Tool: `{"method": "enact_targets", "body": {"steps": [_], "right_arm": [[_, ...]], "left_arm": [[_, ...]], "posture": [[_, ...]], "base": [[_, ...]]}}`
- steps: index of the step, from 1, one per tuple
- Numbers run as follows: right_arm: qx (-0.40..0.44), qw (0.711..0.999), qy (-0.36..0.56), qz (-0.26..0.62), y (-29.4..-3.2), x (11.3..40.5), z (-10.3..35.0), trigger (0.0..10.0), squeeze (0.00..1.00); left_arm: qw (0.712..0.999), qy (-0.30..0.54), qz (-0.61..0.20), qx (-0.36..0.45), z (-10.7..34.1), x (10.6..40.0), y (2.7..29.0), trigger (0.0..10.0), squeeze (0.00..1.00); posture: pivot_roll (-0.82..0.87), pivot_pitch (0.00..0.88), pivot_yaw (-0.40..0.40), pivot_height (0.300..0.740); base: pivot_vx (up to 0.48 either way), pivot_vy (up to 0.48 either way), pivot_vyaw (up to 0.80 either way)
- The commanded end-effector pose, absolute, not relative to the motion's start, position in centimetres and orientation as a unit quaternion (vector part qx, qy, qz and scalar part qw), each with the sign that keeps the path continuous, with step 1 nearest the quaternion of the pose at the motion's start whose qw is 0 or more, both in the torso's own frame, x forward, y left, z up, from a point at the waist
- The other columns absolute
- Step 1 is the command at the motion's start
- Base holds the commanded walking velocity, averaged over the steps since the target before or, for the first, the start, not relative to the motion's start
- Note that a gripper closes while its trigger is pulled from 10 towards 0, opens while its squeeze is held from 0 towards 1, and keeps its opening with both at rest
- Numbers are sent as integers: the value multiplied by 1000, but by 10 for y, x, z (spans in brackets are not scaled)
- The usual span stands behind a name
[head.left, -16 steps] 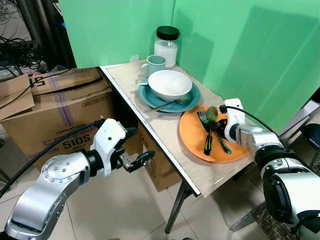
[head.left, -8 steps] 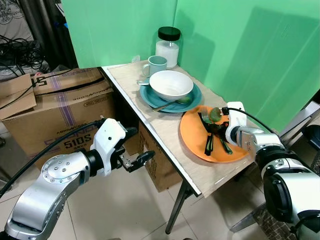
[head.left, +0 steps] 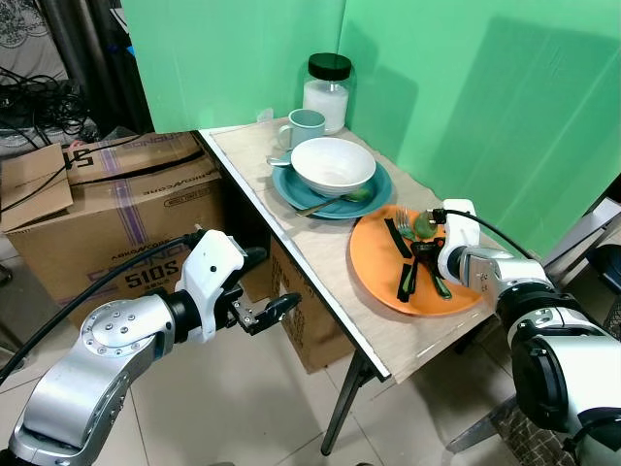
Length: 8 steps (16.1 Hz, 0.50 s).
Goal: Setting the table
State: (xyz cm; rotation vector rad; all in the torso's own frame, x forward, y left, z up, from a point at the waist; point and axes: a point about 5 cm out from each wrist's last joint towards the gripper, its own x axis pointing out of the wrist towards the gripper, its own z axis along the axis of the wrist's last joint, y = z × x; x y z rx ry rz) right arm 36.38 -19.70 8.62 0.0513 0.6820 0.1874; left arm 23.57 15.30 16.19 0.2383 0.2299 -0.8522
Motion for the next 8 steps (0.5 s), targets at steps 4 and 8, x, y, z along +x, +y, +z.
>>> {"method": "enact_targets", "body": {"steps": [4, 8], "right_arm": [[73, 930, 353, 77, -202, 359, 80, 0, 0], [92, 939, 321, 83, -202, 367, 95, 0, 0]], "left_arm": [[891, 115, -426, 112, 161, 234, 149, 10000, 0], [891, 114, -425, 113, 161, 233, 151, 10000, 0]], "posture": [[86, 0, -89, 740], [88, 0, -92, 740]], "base": [[0, 0, 0], [0, 0, 0]]}}
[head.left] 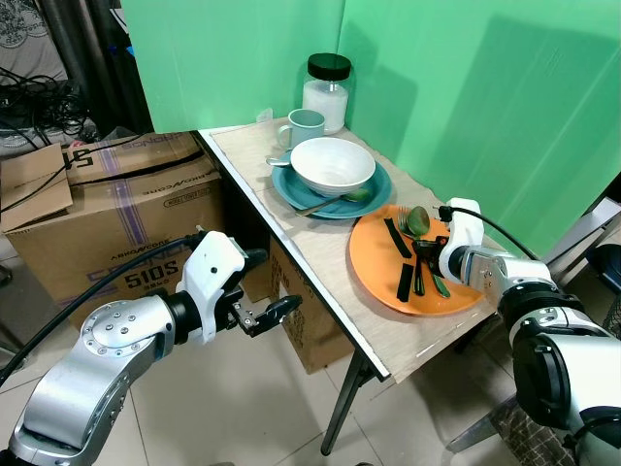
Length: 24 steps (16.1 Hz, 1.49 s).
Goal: Setting the table
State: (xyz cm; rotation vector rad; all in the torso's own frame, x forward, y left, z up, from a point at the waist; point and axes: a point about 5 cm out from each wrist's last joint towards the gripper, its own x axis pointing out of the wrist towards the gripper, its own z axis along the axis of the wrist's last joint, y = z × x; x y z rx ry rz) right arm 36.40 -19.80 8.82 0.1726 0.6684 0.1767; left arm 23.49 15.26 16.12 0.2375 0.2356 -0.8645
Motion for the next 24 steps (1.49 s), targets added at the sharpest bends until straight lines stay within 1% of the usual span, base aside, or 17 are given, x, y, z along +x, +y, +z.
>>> {"method": "enact_targets", "body": {"steps": [1, 4, 10, 13, 14, 17, 18, 19, 22, 23, 24], "right_arm": [[99, 941, 311, 89, -201, 370, 102, 0, 0], [106, 949, 281, 100, -205, 377, 118, 0, 0], [111, 953, 258, 111, -207, 379, 129, 0, 0], [77, 957, 257, 114, -208, 377, 128, 0, 0], [39, 957, 266, 111, -208, 374, 123, 0, 0], [18, 953, 285, 104, -206, 369, 111, 0, 0], [15, 952, 286, 103, -206, 368, 110, 3216, 0], [7, 952, 289, 100, -207, 366, 108, 10000, 0], [5, 953, 289, 92, -209, 366, 107, 10000, 0], [9, 953, 288, 91, -209, 366, 108, 10000, 98], [11, 954, 286, 89, -210, 367, 109, 10000, 1000]], "left_arm": [[891, 113, -425, 113, 161, 234, 152, 10000, 0], [891, 111, -425, 115, 161, 234, 151, 10000, 0], [890, 108, -428, 116, 162, 236, 150, 10000, 0], [889, 108, -429, 117, 161, 237, 150, 10000, 0], [888, 108, -430, 118, 161, 237, 149, 10000, 0], [888, 108, -431, 119, 160, 237, 149, 10000, 0], [888, 108, -431, 120, 160, 237, 149, 10000, 0], [888, 108, -431, 121, 160, 237, 149, 10000, 0], [888, 108, -431, 122, 160, 237, 149, 10000, 0], [887, 108, -431, 122, 160, 237, 149, 10000, 0], [887, 108, -431, 122, 160, 237, 149, 10000, 0]], "posture": [[88, 0, -92, 740], [86, 0, -92, 740], [77, 0, -84, 740], [77, 0, -84, 740], [76, 0, -84, 740], [77, 0, -85, 740], [77, 0, -85, 740], [77, 0, -85, 740], [76, 0, -83, 740], [76, 0, -83, 740], [76, 0, -83, 740]], "base": [[0, 0, 0], [0, 0, 0], [0, 0, 0], [0, 0, 0], [0, 0, 0], [0, 0, 0], [0, 0, 0], [0, 0, 0], [0, 0, 0], [0, 0, 0], [0, 0, 0]]}}
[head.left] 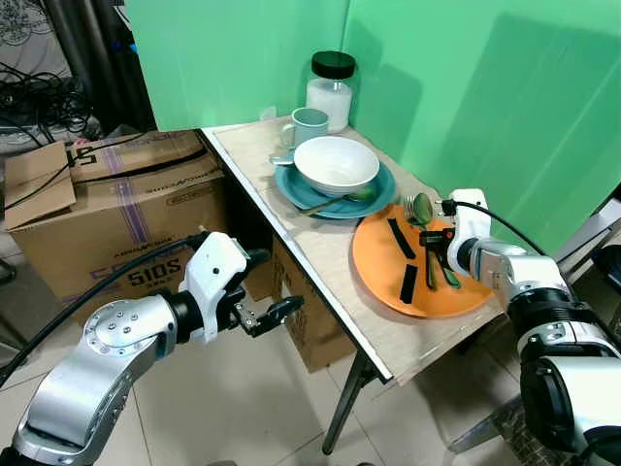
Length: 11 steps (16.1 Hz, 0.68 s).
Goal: Setting the table
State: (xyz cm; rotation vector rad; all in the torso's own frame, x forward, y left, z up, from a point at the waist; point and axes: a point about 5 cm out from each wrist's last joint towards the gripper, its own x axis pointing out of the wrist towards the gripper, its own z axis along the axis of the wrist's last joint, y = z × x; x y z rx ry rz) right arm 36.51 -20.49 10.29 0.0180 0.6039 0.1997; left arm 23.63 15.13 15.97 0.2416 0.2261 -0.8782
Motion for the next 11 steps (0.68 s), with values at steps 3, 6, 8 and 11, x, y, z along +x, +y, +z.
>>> {"method": "enact_targets", "body": {"steps": [3, 6, 8, 11], "right_arm": [[12, 956, 282, 82, -213, 368, 111, 10000, 1000], [13, 957, 280, 81, -214, 368, 113, 10000, 1000], [10, 957, 279, 79, -215, 368, 113, 10000, 1000], [-51, 952, 294, 73, -219, 366, 106, 10000, 1000]], "left_arm": [[887, 109, -432, 122, 160, 237, 149, 10000, 0], [887, 109, -431, 123, 160, 236, 150, 10000, 0], [887, 110, -431, 123, 160, 236, 150, 10000, 0], [887, 110, -431, 123, 160, 236, 150, 10000, 0]], "posture": [[76, 0, -83, 740], [77, 0, -84, 740], [77, 0, -84, 740], [76, 0, -83, 740]], "base": [[0, 0, 0], [0, 0, 0], [0, 0, 0], [0, 0, 0]]}}
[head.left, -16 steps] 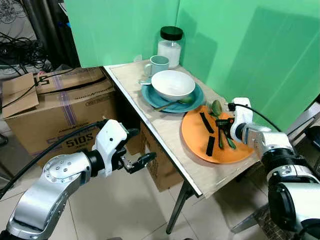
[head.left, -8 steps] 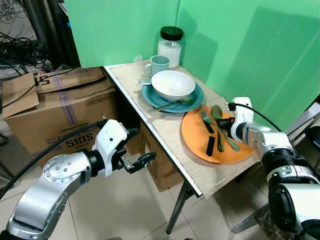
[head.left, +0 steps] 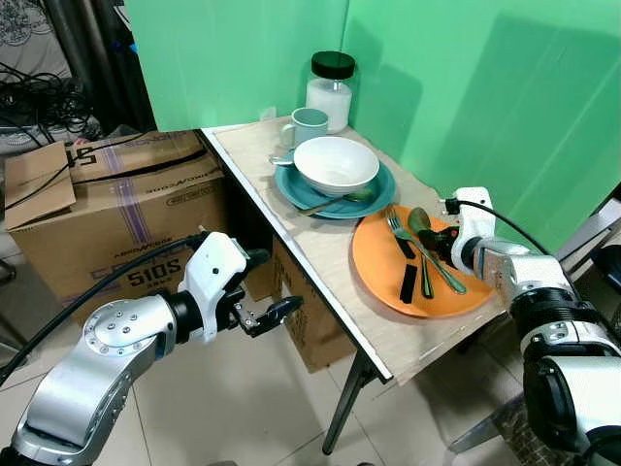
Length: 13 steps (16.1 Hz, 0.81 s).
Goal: Setting the table
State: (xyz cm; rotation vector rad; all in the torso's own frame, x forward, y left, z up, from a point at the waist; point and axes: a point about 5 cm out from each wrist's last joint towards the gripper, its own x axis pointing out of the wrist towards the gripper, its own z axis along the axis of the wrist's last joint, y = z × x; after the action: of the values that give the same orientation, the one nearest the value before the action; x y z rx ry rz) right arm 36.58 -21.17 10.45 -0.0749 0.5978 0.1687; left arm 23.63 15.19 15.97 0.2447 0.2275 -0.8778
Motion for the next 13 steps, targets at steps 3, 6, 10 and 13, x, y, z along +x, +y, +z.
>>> {"method": "enact_targets", "body": {"steps": [3, 6, 10, 13], "right_arm": [[-19, 945, 304, 117, -208, 363, 105, 10000, 1000], [-5, 942, 307, 136, -202, 358, 104, 10000, 1000], [-15, 938, 321, 131, -198, 351, 95, 10000, 0], [3, 940, 322, 113, -193, 350, 90, 471, 0]], "left_arm": [[888, 111, -430, 122, 160, 236, 150, 10000, 0], [889, 111, -428, 122, 160, 235, 151, 10000, 0], [888, 111, -429, 121, 159, 235, 150, 10000, 0], [887, 111, -431, 122, 160, 236, 150, 10000, 0]], "posture": [[76, 0, -83, 740], [83, 0, -93, 740], [77, 0, -85, 740], [79, 0, -81, 740]], "base": [[0, 0, 0], [0, 0, 0], [0, 0, 0], [0, 0, 0]]}}
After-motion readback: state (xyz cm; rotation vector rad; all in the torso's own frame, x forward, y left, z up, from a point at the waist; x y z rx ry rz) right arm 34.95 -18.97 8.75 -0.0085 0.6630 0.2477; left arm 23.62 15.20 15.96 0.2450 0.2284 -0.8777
